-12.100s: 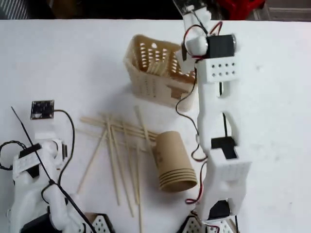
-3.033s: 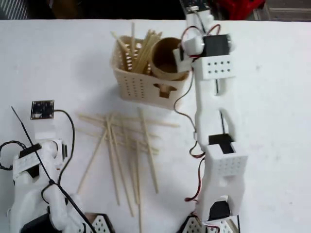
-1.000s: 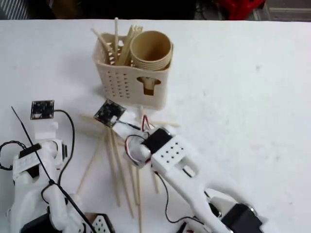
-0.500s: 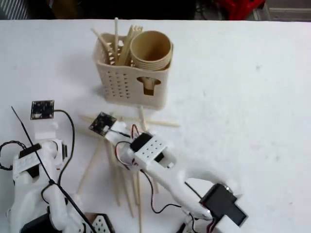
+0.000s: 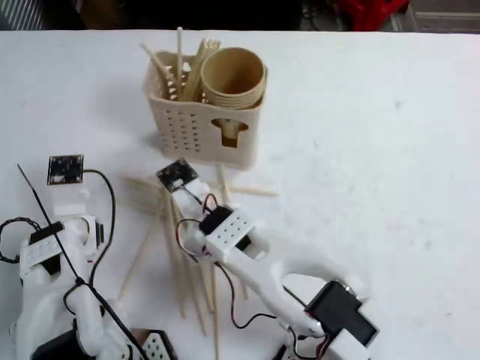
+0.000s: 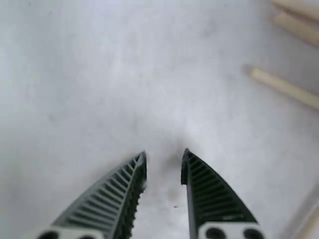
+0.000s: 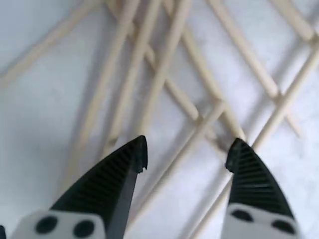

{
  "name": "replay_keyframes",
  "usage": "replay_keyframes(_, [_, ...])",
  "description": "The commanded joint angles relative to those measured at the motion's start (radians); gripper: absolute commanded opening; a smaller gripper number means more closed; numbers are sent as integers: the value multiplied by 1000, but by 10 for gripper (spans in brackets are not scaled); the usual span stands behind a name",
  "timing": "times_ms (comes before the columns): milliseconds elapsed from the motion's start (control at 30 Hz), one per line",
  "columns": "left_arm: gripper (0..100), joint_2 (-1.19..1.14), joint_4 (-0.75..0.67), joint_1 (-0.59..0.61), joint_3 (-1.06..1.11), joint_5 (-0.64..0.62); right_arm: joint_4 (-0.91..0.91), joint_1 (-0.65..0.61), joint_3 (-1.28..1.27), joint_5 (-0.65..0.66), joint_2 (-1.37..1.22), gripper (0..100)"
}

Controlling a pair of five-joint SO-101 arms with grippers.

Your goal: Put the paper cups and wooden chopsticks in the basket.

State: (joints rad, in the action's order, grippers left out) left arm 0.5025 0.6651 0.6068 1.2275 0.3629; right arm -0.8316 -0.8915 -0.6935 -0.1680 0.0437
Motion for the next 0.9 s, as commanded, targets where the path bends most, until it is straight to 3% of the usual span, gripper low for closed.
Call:
replay_keyframes(0, [128, 7, -18, 7, -6, -9, 8, -2, 11, -12, 4, 103])
replay_keyframes(67, [128, 7, -18, 7, -6, -9, 13, -2, 11, -8, 4, 5])
replay_keyframes(333, [128, 7, -18, 7, -6, -9, -45, 133, 91, 38, 62, 15])
replay_keyframes(467, [128, 7, -18, 7, -6, -9, -180, 188, 253, 68, 228, 15])
replay_keyframes(600, [128, 7, -18, 7, -6, -11, -203, 194, 377, 135, 404, 15])
replay_keyframes(733, [128, 7, -18, 7, -6, -11, -153, 194, 503, 146, 521, 15])
replay_keyframes(867, [128, 7, -18, 7, -6, -11, 84, 196, 640, 146, 515, 15])
